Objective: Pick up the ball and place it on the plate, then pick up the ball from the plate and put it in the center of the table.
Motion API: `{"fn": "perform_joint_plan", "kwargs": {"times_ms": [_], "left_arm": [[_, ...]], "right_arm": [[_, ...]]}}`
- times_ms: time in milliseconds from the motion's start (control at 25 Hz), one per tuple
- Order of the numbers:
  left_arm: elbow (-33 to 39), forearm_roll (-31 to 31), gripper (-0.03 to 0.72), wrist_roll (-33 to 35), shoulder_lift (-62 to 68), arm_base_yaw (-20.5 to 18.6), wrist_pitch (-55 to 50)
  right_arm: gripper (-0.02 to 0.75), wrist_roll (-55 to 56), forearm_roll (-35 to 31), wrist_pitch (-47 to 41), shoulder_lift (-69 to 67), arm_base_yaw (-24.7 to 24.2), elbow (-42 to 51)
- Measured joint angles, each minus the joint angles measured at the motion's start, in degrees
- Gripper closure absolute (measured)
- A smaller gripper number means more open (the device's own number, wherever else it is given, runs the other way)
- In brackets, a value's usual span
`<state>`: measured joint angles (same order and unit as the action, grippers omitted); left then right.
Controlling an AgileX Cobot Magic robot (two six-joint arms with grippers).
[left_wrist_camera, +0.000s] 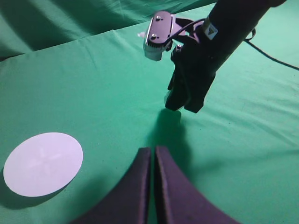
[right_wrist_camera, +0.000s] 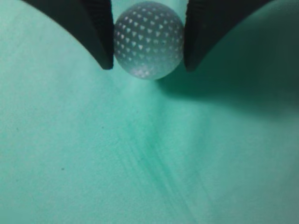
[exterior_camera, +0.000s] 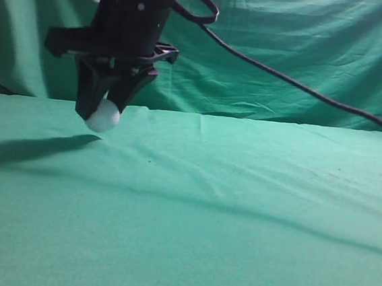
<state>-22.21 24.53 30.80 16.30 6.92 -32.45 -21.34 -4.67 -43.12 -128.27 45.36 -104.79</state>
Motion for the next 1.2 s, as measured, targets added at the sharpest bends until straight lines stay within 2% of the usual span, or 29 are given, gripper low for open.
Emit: {"fn": "perform_joint_plan", "kwargs": {"times_ms": [240,280,440,600,640,720,800,960,1000,1080,1200], "left_arm": [[0.0,-0.6,0.688,0.0,0.0,0.0,0.0],[0.0,-0.8,0.688,0.0,0.0,0.0,0.0],[0.0,-1.1,0.688,0.1,0.0,0.0,0.0],[0.0,-1.1,0.688,0.1,0.0,0.0,0.0],[0.0,-1.1,0.688,0.1,0.0,0.0,0.0],[0.0,-1.1,0.688,0.1,0.0,0.0,0.0],[0.0,-1.1,0.688,0.1,0.0,0.0,0.0],[0.0,-1.1,0.688,0.1,0.0,0.0,0.0],[0.0,-1.1,0.688,0.1,0.0,0.0,0.0],[0.0,-1.1,0.688,0.1,0.0,0.0,0.0],[0.0,-1.1,0.688,0.1,0.0,0.0,0.1]], "right_arm": [[0.435,0.1,0.5,1.3,-1.4,0.0,-0.3],[0.379,0.1,0.5,1.3,-1.4,0.0,-0.3],[0.248,0.1,0.5,0.8,-1.4,0.0,-0.4],[0.257,0.4,0.5,-7.3,-1.1,0.0,-4.9],[0.216,1.0,0.6,-10.4,-0.4,0.0,-6.7],[0.230,3.1,0.9,-16.1,1.4,0.0,-10.5],[0.325,4.7,1.6,-21.8,3.6,0.0,-14.8],[0.619,6.5,3.9,-27.8,8.9,0.0,-20.9],[0.668,7.2,4.2,-28.2,10.6,0.0,-21.7],[0.738,8.3,4.4,-28.8,14.1,0.0,-22.6],[0.738,10.8,4.5,-29.4,20.1,0.0,-22.6]]}}
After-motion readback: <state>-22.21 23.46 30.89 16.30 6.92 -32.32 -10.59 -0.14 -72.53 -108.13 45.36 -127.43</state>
